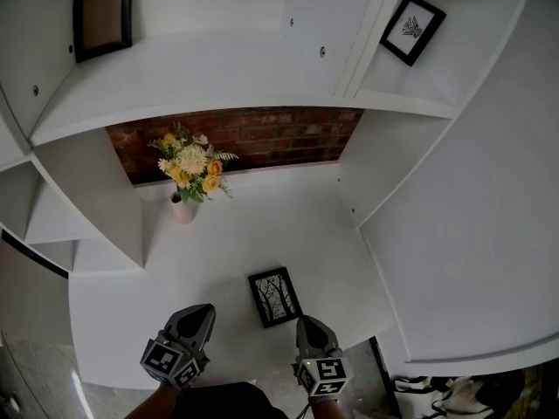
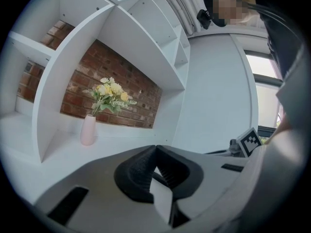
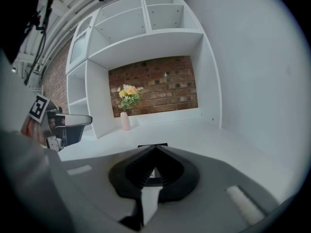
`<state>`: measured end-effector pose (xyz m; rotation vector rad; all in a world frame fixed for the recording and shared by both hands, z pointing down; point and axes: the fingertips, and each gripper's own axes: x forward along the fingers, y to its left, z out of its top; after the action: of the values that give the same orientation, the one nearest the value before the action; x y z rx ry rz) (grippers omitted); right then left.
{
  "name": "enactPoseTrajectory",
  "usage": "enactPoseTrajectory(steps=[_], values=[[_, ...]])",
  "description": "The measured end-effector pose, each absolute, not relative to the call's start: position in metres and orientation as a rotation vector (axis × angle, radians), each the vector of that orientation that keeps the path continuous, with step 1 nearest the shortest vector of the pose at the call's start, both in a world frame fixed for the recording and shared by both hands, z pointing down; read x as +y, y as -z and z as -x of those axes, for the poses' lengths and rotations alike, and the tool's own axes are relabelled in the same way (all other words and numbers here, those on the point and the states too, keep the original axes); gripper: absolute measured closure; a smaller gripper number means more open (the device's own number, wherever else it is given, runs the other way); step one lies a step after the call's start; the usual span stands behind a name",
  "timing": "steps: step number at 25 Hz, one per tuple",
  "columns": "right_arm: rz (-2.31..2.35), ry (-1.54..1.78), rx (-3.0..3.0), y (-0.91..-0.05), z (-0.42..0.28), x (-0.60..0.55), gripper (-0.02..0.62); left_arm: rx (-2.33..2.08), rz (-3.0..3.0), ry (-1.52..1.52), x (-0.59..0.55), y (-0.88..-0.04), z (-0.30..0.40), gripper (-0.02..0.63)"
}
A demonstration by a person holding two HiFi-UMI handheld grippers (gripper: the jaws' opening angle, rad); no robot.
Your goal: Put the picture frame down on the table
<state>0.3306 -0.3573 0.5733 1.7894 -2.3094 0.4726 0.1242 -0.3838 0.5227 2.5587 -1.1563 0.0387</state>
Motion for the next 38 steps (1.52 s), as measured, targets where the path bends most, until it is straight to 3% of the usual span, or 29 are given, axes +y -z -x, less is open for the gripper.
enactPoseTrajectory(steps=[23, 38], values=[[-1.886, -0.28, -2.434, -0.495, -0.341, -0.336, 0.592, -1.104, -2.649, 0.015, -0.385, -0.488, -0.144, 0.601], [-1.942, -0.247, -2.384, -0.489, -0.367, -0.314, 0.593, -1.092, -2.652, 0.03, -0.377, -0.484, -0.148, 0.601]])
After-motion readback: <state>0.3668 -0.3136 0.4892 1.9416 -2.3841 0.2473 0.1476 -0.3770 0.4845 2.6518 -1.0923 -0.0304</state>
